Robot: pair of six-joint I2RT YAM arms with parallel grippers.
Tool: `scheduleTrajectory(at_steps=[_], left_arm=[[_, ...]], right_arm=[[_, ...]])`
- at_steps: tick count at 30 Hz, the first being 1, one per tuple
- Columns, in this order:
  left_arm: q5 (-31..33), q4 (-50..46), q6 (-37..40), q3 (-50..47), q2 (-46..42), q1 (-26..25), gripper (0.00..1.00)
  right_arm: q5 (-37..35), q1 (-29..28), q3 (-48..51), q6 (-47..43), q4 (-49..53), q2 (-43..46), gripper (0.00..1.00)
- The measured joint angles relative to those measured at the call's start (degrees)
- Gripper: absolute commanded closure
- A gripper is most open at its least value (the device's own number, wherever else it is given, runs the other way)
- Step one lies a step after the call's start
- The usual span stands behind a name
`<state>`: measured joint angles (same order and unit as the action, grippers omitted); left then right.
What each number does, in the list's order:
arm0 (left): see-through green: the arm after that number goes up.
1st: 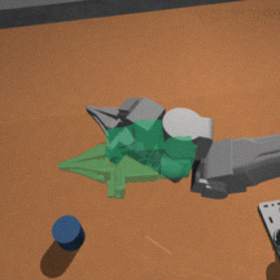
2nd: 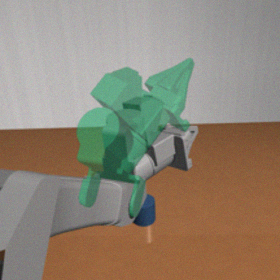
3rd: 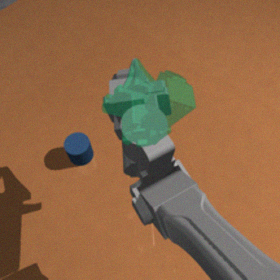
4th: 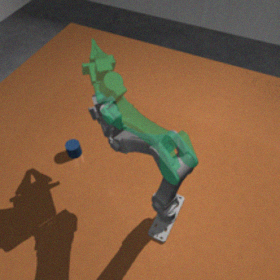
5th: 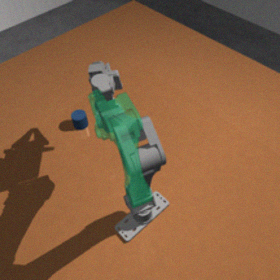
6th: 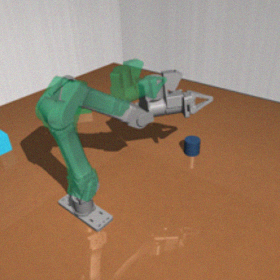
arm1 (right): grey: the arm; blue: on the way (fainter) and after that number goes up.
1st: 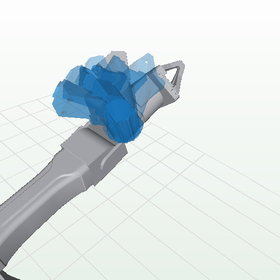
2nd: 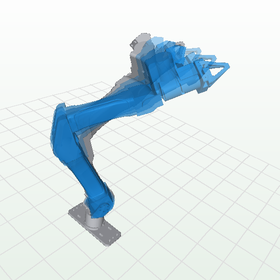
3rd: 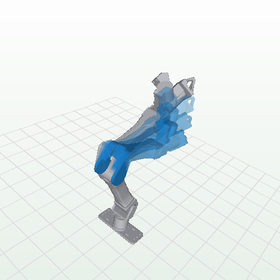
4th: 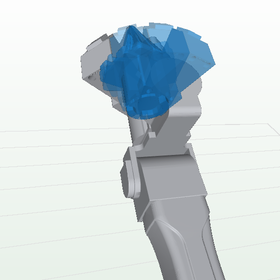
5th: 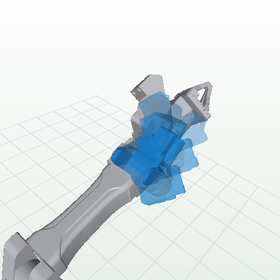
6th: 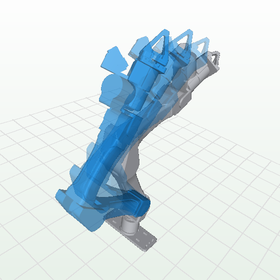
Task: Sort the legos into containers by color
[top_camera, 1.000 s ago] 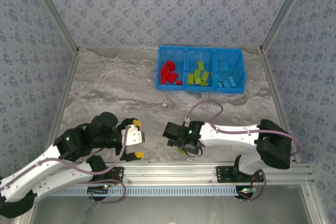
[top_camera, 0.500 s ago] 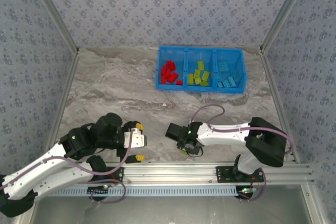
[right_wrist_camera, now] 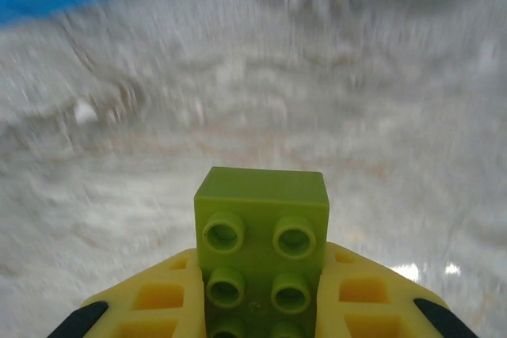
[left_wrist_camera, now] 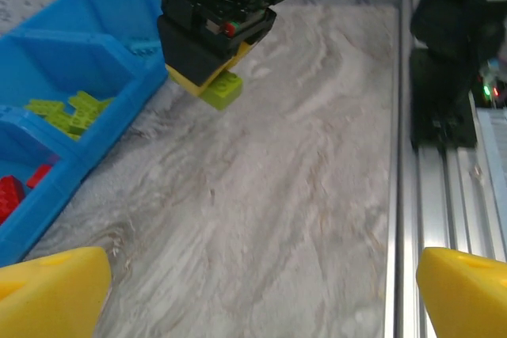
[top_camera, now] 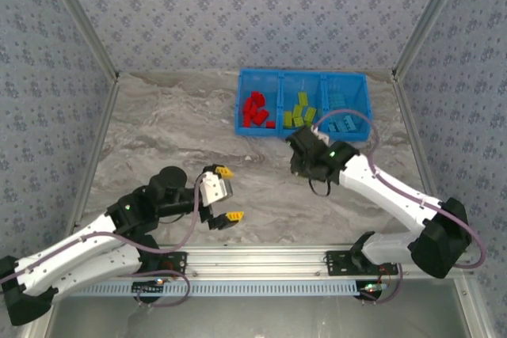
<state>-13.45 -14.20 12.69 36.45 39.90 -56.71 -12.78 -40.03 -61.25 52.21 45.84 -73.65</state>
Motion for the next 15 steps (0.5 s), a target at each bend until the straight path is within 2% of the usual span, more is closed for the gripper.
scheduleTrajectory(at_steps=[3, 6, 12, 15], left_arm=[[1.51, 4.61, -2.97, 0.61, 3.45, 0.00, 0.01], [2.38, 4.74, -4.66, 3.52, 7.23, 0.00, 0.01], [4.07, 4.63, -6.78, 8.09, 9.11, -0.04, 0.01], [5.03, 3.69, -7.45, 8.09, 9.18, -0.04, 0.01]], right_arm=[[2.73, 7.96, -6.25, -7.98, -1.95, -5.27, 0.82], [5.18, 13.64, -14.40, -14.16, -4.07, -13.88, 0.80], [9.66, 20.11, -29.20, -20.68, -6.86, -31.98, 0.74], [11.80, 22.23, -36.94, -21.90, -6.64, -39.98, 0.66]])
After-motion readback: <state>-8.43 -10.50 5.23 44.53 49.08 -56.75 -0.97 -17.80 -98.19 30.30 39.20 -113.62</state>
